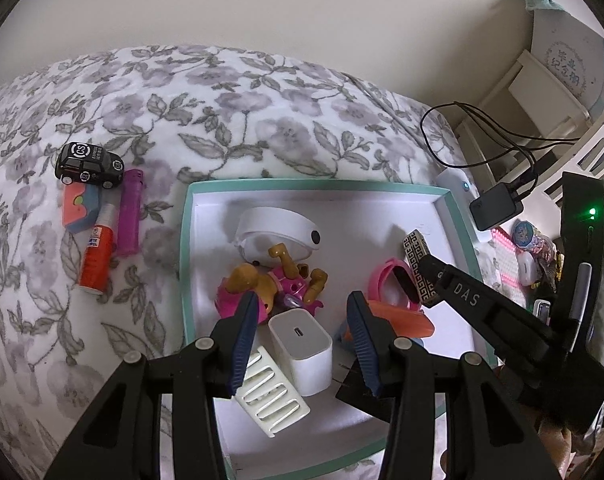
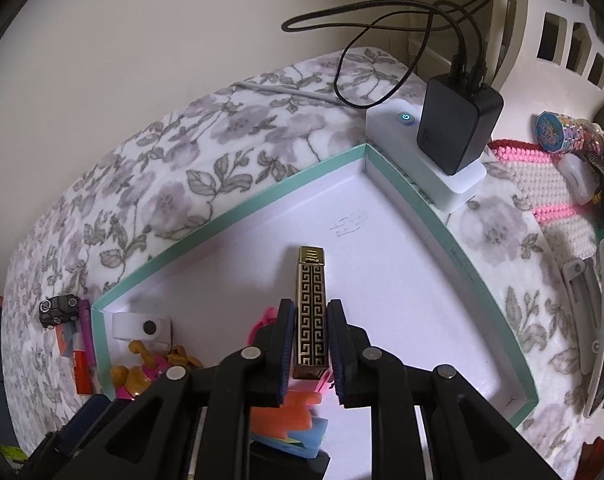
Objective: Organize rigid objects
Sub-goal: 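Carry the gold bar and white cube into the tray and open both tools, then move both open tools back to the object pile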
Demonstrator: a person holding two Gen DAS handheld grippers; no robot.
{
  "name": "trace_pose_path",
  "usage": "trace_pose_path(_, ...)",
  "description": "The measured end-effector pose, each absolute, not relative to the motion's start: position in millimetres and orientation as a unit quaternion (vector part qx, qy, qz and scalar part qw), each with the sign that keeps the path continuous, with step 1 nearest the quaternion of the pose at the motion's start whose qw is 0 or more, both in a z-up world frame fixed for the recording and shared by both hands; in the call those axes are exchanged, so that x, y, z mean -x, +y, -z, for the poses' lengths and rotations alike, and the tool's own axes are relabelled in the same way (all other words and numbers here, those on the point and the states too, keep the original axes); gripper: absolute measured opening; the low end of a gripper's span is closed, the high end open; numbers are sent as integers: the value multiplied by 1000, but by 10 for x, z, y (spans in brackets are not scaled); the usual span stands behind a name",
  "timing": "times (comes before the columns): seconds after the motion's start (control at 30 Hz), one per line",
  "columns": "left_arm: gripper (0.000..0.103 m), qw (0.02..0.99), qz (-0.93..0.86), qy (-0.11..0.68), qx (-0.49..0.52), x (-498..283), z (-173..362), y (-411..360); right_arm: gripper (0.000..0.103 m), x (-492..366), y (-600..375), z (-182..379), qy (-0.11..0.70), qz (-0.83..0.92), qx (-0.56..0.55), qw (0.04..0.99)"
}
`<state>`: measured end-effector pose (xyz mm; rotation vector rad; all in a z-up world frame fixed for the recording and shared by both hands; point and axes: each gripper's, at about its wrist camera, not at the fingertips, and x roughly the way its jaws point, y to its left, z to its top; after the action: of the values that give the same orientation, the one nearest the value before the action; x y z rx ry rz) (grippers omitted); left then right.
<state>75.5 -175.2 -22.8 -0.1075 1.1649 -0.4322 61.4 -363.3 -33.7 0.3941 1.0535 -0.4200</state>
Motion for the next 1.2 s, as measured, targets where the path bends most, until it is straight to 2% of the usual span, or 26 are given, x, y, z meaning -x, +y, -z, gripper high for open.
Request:
trace_pose_path(0.3, 49, 820, 189, 539, 45, -777, 169, -1716, 25, -613, -3597, 262, 493, 203, -172, 828)
trace_pose_path(0.33, 49, 821, 185, 538, 44, -780, 161, -1705, 32, -614, -3584, 247, 492, 203, -170, 830)
trace_pose_path(0.37, 50, 823, 181, 536, 44, -786, 153, -1690, 42, -617, -3574, 237, 490, 202, -170, 831)
trace_pose_path(0.43, 51, 826, 174, 533, 50, -809, 135, -1641, 51, -624, -3556, 229, 486, 196, -176, 833)
trace_pose_path(0.5, 61, 830, 166, 530, 56, -838, 116, -1578, 54, -632, -3535, 227, 484, 189, -180, 835)
trace_pose_path(0.57, 68, 833, 155, 528, 63, -871, 107, -1510, 63, -645, -3502, 226, 483, 188, -175, 837)
trace_pose_path(0.7, 72, 835, 120, 530, 84, -965, 137, -1312, 69, -671, -3434, 230, 479, 166, -184, 842)
trace_pose_path(0.77, 74, 834, 103, 533, 94, -1009, 162, -1208, 76, -680, -3387, 229, 477, 159, -183, 845)
trace_pose_path(0.8, 81, 834, 95, 534, 98, -1029, 172, -1155, 77, -685, -3356, 226, 477, 156, -179, 846)
trace_pose_path(0.87, 88, 834, 78, 535, 109, -1074, 186, -1040, 82, -696, -3300, 214, 475, 150, -172, 850)
trace_pose_path(1.07, 89, 836, 39, 529, 142, -1163, 194, -700, 99, -716, -3168, 170, 468, 139, -163, 858)
trace_pose_path(1.2, 94, 837, 7, 523, 164, -1213, 212, -436, 102, -732, -3072, 138, 463, 130, -157, 863)
